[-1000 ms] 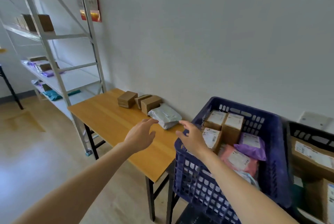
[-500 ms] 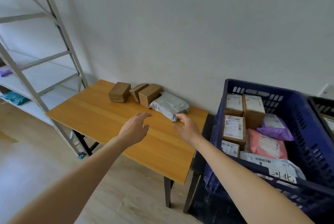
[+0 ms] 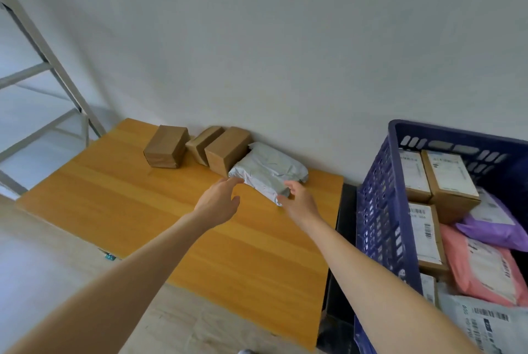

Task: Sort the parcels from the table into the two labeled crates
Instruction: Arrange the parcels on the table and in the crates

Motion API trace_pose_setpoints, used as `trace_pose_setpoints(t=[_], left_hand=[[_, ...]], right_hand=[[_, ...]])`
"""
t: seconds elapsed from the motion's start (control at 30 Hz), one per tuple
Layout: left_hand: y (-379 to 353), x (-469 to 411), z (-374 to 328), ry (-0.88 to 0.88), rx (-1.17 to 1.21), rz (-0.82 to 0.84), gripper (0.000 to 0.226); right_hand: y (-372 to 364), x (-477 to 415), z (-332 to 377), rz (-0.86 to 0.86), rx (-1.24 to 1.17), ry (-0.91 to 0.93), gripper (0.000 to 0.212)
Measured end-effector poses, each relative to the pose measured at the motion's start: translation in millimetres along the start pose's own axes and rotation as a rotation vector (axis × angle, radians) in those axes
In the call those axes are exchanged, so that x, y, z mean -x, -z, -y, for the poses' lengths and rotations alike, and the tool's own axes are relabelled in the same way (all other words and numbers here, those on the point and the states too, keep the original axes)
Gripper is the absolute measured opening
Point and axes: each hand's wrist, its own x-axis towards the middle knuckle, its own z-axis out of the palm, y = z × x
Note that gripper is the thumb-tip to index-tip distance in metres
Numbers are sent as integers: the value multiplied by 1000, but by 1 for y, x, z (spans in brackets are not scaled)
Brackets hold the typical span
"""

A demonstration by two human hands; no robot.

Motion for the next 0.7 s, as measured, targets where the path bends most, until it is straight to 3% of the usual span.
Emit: trace_pose_setpoints(t=[0.2,0.5,0.7], left_hand=[[-16,-53,25,13,-25,99,47],[-53,-144,50,-38,32,208,54],[-68,-189,52,-114,53,300,79]], right_hand=[[-22,-53,-19,-32,-20,-107,54],[-52,-101,-51,-106,-54,-255,81],[-58,-119,-59,-177,-80,-316,88]])
